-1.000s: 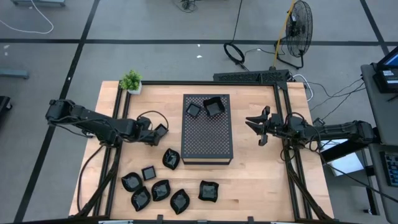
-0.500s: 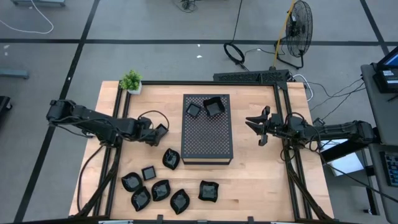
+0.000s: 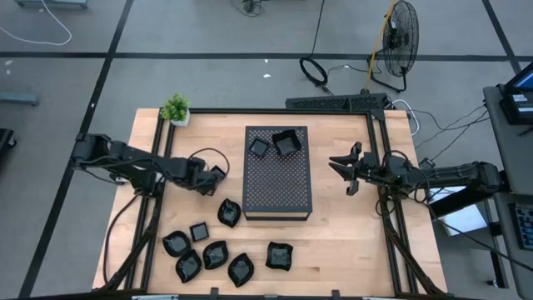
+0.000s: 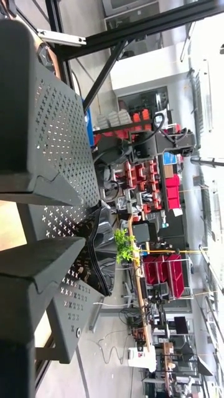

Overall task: Pick & Place Mini shaped plates
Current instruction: Stack the black square plate on top of the black square plates on the shelf

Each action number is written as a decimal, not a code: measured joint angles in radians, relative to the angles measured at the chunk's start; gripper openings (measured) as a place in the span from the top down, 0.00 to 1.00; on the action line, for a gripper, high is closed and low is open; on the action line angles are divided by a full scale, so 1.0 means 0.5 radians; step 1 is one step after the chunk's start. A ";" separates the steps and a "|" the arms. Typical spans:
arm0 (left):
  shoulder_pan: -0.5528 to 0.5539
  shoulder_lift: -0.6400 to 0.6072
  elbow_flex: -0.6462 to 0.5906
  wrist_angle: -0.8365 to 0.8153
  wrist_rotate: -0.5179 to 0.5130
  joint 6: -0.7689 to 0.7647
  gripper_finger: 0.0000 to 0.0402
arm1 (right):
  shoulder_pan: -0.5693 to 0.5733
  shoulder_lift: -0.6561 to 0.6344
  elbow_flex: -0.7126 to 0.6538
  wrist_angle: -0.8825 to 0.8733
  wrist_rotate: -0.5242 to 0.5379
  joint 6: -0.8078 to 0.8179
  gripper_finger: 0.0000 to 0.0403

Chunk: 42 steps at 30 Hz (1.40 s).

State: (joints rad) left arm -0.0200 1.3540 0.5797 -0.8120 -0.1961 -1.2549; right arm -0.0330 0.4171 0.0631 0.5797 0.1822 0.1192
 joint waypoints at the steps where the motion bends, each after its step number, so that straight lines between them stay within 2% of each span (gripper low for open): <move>1: 0.008 0.000 0.000 0.003 0.011 0.011 0.62 | 0.000 0.001 0.000 0.000 0.001 0.000 0.81; 5: 0.031 -0.005 0.000 0.006 0.052 -0.002 0.62 | 0.000 0.001 0.000 0.000 0.000 0.000 0.81; 9: 0.045 -0.019 0.000 0.029 0.200 0.001 0.64 | 0.000 0.001 0.000 0.000 0.000 0.000 0.81; 13: 0.044 -0.019 0.000 0.045 0.320 0.006 0.75 | 0.000 0.001 0.000 0.000 0.000 0.000 0.81; 18: 0.043 -0.020 0.000 0.104 0.390 0.038 0.95 | 0.000 0.000 0.000 0.000 -0.001 0.000 0.81; 20: 0.043 -0.019 0.000 0.136 0.385 0.083 0.98 | 0.000 0.001 0.000 0.000 -0.001 0.000 0.81; 24: 0.025 -0.065 0.036 0.106 0.319 0.150 0.98 | 0.000 0.001 0.000 0.000 -0.001 0.000 0.81; 29: -0.023 -0.310 0.154 0.086 0.167 0.218 0.99 | 0.000 0.001 0.000 0.000 -0.002 0.000 0.81; 38: -0.102 -0.765 0.387 0.171 -0.346 0.413 0.99 | 0.000 0.001 0.001 -0.001 -0.002 0.050 0.81; 42: -0.013 -0.807 0.548 0.372 -0.347 0.645 0.99 | 0.000 0.001 0.000 0.000 -0.001 0.020 0.81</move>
State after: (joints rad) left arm -0.0264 0.9506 0.8535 -0.6260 -0.3697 -0.9325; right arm -0.0330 0.4175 0.0631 0.5797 0.1818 0.1291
